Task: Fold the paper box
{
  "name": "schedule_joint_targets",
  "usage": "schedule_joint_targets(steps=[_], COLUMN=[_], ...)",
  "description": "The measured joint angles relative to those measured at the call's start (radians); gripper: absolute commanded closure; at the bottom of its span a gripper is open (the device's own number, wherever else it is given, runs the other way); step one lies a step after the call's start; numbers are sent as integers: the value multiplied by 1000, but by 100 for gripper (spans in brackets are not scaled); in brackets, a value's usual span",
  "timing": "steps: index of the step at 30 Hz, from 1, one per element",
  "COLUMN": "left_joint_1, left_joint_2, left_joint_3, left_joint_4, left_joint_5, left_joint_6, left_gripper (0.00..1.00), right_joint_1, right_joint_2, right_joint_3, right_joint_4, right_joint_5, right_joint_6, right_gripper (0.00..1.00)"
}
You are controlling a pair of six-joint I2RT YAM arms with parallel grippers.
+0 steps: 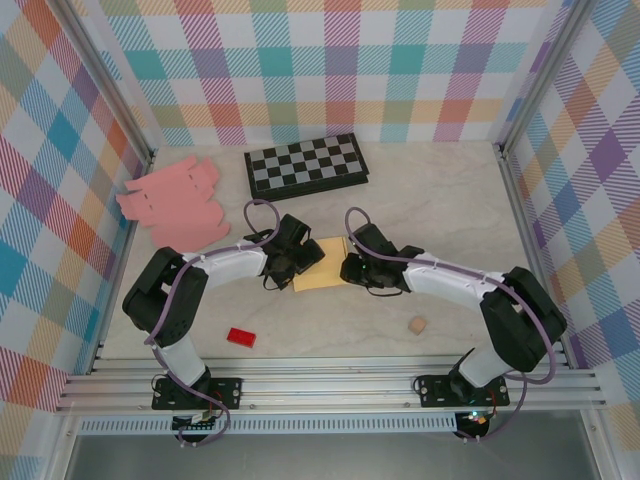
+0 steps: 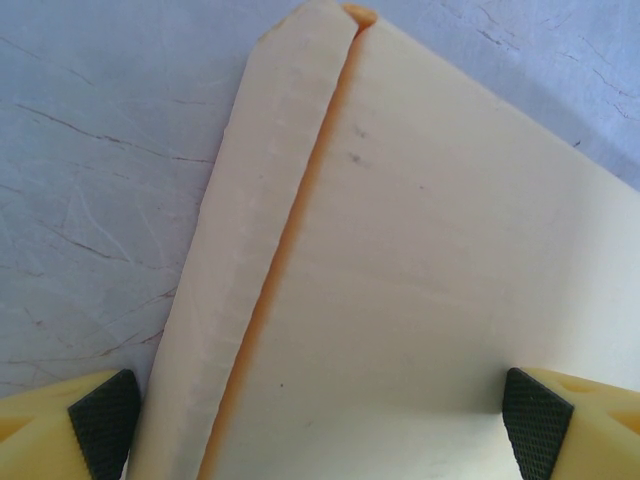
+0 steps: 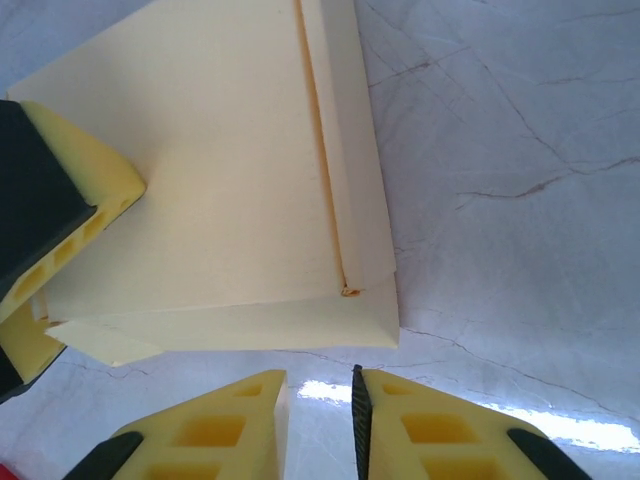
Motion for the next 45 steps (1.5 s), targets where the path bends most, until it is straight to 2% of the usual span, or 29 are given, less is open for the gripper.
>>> schedule_joint_targets(steps=[9, 18, 35, 45], left_joint_1=[0, 0, -16, -29], left_joint_2=[0, 0, 11, 11], left_joint_3=[0, 0, 11, 11], left_joint_4=[-1, -1, 5, 9], left_joint_5=[-2, -2, -85, -103], left_joint_6=[0, -3, -52, -51], left_gripper=[7, 7, 7, 6], right_joint_1=[-21, -40, -40, -40], right_joint_2=[66, 119, 221, 141], right_joint_3=[-121, -158, -16, -46], right_joint_4=[173, 313, 220, 166], right_joint_5=[-3, -2, 30, 96], right_joint_6=[61, 70, 224, 244], right_gripper=[86, 87, 84, 82])
